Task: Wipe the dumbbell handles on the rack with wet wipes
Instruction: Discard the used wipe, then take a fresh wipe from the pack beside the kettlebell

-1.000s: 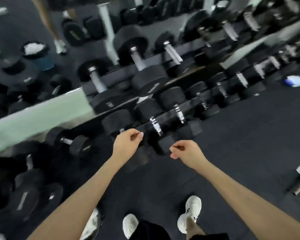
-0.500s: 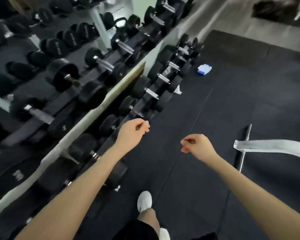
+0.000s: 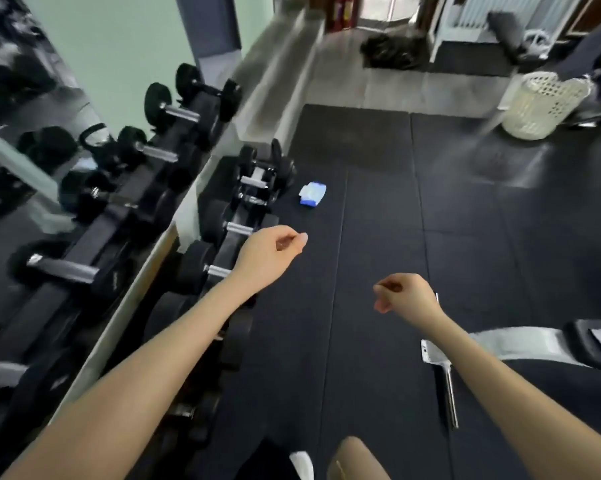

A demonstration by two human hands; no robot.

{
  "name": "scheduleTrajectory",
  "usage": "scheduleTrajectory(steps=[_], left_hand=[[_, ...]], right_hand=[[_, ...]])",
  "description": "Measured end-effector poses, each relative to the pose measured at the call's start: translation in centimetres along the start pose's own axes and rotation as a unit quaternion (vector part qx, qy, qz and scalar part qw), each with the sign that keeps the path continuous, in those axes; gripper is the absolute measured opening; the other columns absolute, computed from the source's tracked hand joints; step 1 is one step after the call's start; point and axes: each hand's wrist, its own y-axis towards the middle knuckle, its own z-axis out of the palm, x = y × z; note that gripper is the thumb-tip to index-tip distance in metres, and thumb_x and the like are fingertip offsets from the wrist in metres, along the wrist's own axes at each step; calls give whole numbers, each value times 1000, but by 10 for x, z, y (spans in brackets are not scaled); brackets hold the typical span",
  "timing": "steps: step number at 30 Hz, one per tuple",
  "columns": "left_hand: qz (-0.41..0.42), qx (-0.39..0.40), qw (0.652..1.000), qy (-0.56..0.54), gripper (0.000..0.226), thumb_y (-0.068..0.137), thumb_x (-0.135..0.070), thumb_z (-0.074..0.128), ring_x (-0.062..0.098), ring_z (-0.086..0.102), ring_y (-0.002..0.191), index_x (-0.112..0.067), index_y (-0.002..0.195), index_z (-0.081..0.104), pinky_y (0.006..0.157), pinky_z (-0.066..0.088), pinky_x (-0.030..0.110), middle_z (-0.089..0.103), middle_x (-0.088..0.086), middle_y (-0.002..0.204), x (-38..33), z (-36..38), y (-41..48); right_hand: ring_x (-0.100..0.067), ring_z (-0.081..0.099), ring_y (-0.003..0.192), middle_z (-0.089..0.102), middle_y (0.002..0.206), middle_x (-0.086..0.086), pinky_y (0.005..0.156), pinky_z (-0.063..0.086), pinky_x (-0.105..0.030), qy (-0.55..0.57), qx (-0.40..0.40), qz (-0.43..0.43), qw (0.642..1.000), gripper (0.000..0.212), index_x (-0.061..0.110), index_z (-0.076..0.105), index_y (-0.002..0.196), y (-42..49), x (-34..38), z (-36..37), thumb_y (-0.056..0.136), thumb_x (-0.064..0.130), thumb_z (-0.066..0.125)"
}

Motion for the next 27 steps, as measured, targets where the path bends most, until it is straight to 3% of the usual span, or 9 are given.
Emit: scheduleTrajectory(steps=[5, 11, 16, 23, 27], left_hand=[[7, 17, 1000, -20, 22, 92, -33, 56, 0, 63, 68, -16, 85, 68, 76, 50, 24, 69, -10, 75, -22, 22, 177], [-4, -19, 999, -37, 24, 94, -28, 52, 0, 63, 62, -11, 90, 68, 62, 44, 6, 70, -5, 76, -28, 38, 375], [-56, -41, 994, -80, 27, 94, -32, 53, 2, 63, 60, -11, 88, 68, 71, 49, 23, 70, -6, 74, -21, 42, 509], [-129, -74, 983, -107, 25, 94, -30, 53, 1, 63, 58, -10, 88, 68, 62, 46, 8, 70, 1, 76, 26, 64, 700], [-200, -80, 970, -115, 24, 94, -31, 53, 10, 65, 65, -13, 89, 68, 69, 48, 20, 70, -1, 76, 70, 86, 806]], right_hand=[[-7, 66, 56, 68, 53, 7, 65, 55, -28, 12, -28, 14, 999, 17, 18, 65, 72, 150, 7, -56, 89, 18, 61], [-16, 66, 64, 68, 61, 3, 60, 49, -26, -55, 9, 49, 997, 24, 20, 61, 65, 354, 16, -115, 89, 18, 58], [-20, 69, 71, 69, 64, -1, 66, 53, -27, -153, 63, 96, 982, 31, 17, 61, 57, 503, 32, -148, 88, 19, 54], [-17, 69, 68, 68, 61, 2, 65, 52, -25, -192, 122, 81, 970, 31, 5, 69, 67, 711, 57, -163, 88, 16, 49], [-19, 68, 67, 64, 56, 6, 63, 50, -25, -205, 140, 68, 966, 32, 9, 65, 61, 830, 76, -169, 87, 15, 49]])
